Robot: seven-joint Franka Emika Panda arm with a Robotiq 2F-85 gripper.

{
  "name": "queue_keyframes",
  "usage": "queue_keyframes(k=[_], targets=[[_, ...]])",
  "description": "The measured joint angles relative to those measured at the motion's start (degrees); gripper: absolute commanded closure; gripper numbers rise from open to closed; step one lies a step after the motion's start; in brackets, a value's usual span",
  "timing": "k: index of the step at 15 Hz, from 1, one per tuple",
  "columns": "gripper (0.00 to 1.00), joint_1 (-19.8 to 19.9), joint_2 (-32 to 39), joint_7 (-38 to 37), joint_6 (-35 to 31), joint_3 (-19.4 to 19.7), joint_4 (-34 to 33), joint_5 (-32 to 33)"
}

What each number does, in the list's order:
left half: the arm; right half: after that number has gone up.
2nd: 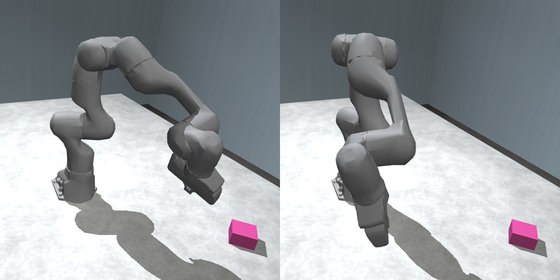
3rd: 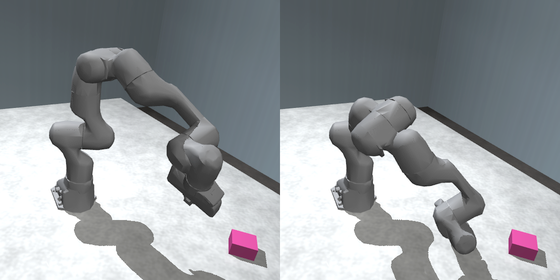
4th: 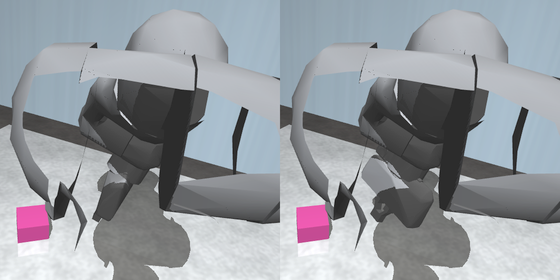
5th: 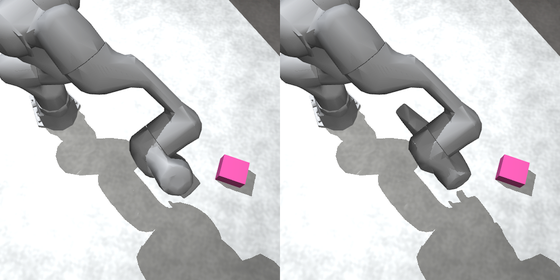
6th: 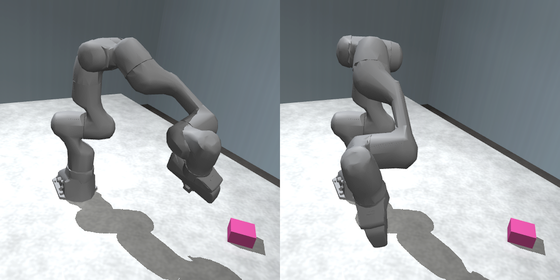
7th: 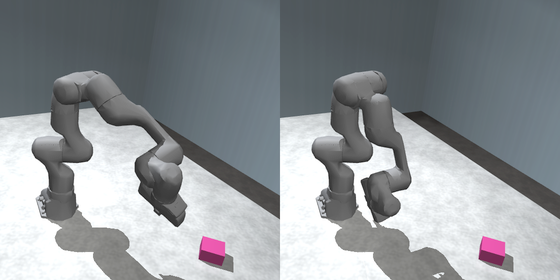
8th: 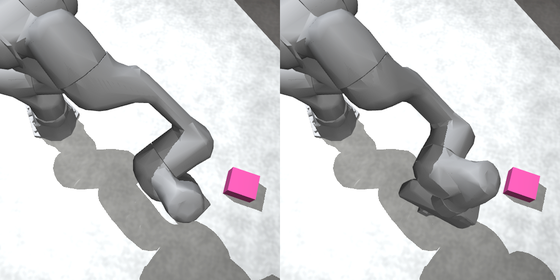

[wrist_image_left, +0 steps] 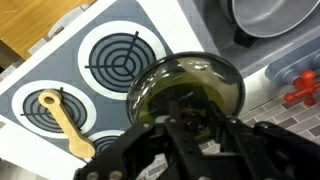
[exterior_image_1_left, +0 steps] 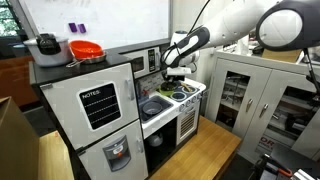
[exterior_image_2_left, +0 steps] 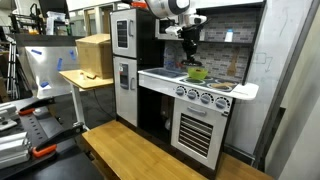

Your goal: Pick the lid on the grey pot, place it on the green pot then take the grey pot out of the sink and place it on the stove

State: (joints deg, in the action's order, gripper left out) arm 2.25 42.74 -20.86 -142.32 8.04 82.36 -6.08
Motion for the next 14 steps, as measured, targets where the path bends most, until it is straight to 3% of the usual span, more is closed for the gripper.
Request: queue_keyframes(k=[5,6,7,9,13,14], targets=[[0.92,0.6,7.1,-2.0,1.2,-0.2,-9.0,-0.7],[0.43,0.7,8.3,-2.7,1.1,-0.2,-10.6,-0.7],[0.42,0.7,9.4,-3.7,1.1,-0.1,-12.2,-0.7],[0.29,0.4,11.4,-7.4,0.7,1.0,-14.9,-0.5],[0.02,-2.4,13.8,-18.6,0.3,6.6,-17.7,2.1],[0.00,-3.0,13.9,-20.6,0.4,7.4,-17.6,3.0]])
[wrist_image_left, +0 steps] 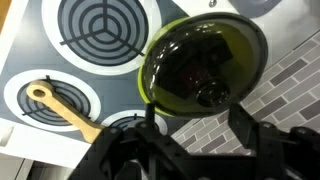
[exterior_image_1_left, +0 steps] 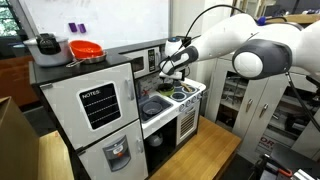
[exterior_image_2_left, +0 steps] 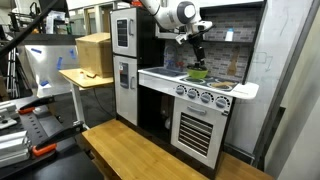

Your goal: Pick the lid on the grey pot, place it on the green pot then take the grey pot out of the sink and place it on the stove

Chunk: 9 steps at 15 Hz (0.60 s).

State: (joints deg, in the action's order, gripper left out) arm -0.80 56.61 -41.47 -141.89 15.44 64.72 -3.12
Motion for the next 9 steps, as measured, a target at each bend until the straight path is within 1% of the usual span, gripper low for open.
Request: queue_keyframes(k=[3,5,7,9], targets=[[0.00,-1.3,-0.1,-3.7,0.9,1.4,0.1,2.9],[0.00,-2.0,-0.8,-3.7,3.3,1.4,0.2,4.3],[0.00,-2.1,-1.9,-1.6,5.8,0.8,0.9,4.8],[0.00,-1.3,-3.7,3.4,8.1,-1.3,2.5,4.5]])
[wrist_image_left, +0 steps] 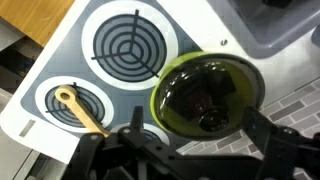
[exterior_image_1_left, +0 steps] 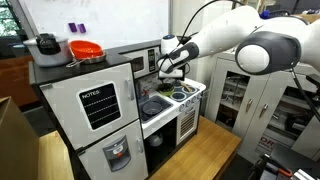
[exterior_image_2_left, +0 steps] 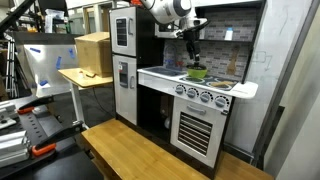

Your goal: Pick the lid on the grey pot, place it on the green pot then take the grey pot out of the sink and place it on the stove

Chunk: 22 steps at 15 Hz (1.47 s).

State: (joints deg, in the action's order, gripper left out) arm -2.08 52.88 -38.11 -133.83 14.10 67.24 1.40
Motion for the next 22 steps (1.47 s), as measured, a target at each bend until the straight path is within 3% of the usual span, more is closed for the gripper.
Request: queue_keyframes(k=[7,12,18,22], targets=[[0.00,4.9,-9.7,21.9,5.0,-8.5,8.1,-5.6],[0.00,6.3,-15.3,33.4,15.9,-11.2,13.8,-6.1],[0.00,2.8,-19.4,35.6,15.2,-13.5,21.4,-5.7],[0.00,1.6,-19.2,31.5,8.1,-13.8,25.4,-7.1]])
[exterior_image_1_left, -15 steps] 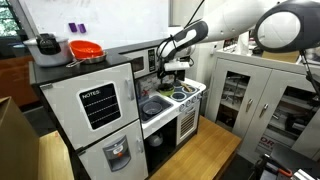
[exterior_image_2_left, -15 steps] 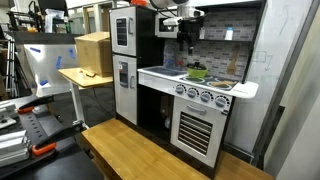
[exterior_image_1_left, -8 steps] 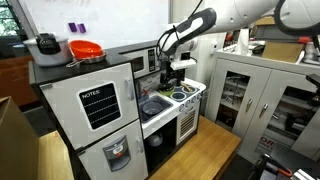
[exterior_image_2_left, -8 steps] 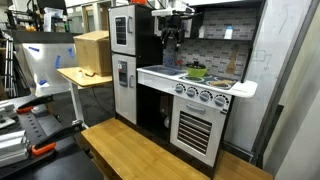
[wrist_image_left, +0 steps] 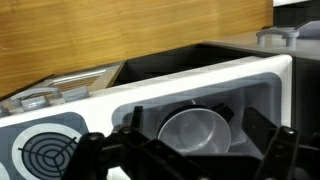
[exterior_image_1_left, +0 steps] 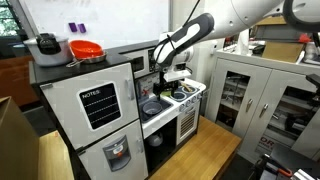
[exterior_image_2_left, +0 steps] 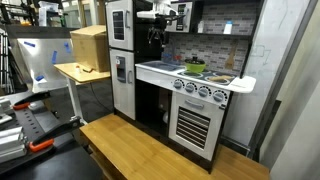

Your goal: Pick the lid on the grey pot, place it on the green pot then take the grey pot out of the sink and place it on the stove

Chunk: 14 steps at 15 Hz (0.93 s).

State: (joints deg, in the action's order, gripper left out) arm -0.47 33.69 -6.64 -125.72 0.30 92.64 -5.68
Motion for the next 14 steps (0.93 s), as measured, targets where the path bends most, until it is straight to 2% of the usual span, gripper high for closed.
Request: queue_keyframes(k=[5,10,14], targets=[[0.00,-0.6,2.4,-10.4,-12.1,0.3,4.1,-1.5],[0.00,-2.7,8.4,-18.4,-24.0,2.5,4.1,-1.5],[0.00,-4.8,9.5,-20.6,-27.0,4.9,3.1,-1.4]])
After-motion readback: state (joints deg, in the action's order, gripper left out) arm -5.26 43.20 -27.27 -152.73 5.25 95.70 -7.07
